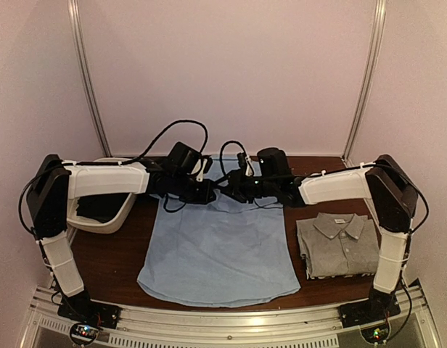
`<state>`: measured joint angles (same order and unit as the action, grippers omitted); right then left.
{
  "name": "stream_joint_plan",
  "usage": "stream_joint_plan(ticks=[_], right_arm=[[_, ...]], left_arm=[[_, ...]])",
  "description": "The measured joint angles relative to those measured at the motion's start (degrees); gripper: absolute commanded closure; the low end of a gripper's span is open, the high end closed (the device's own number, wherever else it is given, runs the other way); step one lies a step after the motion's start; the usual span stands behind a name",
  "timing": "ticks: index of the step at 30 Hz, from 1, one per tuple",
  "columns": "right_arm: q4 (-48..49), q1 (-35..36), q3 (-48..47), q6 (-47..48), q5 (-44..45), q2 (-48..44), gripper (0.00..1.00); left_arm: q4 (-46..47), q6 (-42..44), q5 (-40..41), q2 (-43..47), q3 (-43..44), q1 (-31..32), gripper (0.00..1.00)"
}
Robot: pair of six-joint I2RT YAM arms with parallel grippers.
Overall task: Fold and stack the long sleeve shirts
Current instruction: Pass from the right arm to the left, then pick up the corner of the shirt from the corner of the board.
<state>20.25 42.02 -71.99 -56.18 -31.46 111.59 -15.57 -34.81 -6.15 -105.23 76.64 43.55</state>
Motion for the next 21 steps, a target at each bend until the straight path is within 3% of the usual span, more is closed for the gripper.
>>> stream_joint_plan(ticks=[3,7,21], right_arm=[[-3.67,-0.02,0.22,2.45,2.64,-2.47,0.38],[-8.35,-0.26,3.23,5.92,7.06,-9.55,0.35],[-29.20,1.49,23.93,11.19,19.89,-31.63,0.38]], left_arm=[[-0.87,-0.02,1.57,0.00,0.17,-0.02,1.00],[-1.70,-0.02,2.43,0.09,0.76,-0.42,1.00],[-3.13,0.24,1.57,8.07,0.90,-6.43,1.00]])
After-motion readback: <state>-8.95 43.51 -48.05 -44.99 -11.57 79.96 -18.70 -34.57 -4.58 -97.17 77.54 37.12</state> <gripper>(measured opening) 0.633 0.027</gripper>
